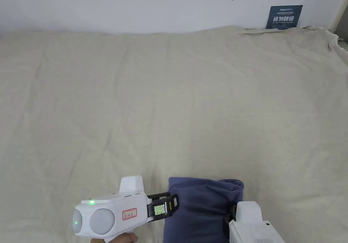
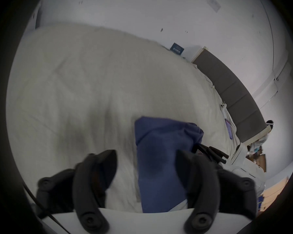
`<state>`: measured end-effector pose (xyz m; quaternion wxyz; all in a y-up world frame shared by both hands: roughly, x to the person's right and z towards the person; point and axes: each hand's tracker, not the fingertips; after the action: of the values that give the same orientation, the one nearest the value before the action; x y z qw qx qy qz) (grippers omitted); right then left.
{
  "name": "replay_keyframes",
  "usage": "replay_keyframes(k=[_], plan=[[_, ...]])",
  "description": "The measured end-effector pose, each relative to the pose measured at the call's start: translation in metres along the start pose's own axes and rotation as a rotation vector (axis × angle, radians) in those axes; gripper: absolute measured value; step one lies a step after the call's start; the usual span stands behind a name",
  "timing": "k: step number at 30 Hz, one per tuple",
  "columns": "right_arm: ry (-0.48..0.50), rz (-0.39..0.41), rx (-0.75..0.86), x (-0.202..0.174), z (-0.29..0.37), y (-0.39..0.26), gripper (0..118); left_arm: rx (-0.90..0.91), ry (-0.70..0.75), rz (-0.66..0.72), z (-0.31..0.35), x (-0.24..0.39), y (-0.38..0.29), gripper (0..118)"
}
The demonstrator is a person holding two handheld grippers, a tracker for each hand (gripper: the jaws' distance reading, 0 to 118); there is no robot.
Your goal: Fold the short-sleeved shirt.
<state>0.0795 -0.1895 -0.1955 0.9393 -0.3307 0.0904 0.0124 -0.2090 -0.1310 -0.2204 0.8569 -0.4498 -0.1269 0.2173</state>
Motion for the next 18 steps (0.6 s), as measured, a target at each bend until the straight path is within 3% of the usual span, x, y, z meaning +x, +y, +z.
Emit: replay_keyframes(k=[2,8,14,18], plan=[[0.009,-0.008,0.000,0.003,0.000,0.000,0,-0.043,-0.028,0.018,-0.009,-0.005,0.001,94],[0.018,-0.009,-0.002,0.003,0.000,0.000,0,-0.187,-0.147,0.004,-0.033,-0.009,0.010,94],[0.023,-0.012,-0.004,0.004,0.001,0.001,0,-0.217,-0.141,-0.003,-0.054,-0.004,0.011,92],[0.029,-0.005,-0.008,0.004,0.001,0.002,0,-0.225,-0.137,-0.023,-0.056,0.002,0.014,65]])
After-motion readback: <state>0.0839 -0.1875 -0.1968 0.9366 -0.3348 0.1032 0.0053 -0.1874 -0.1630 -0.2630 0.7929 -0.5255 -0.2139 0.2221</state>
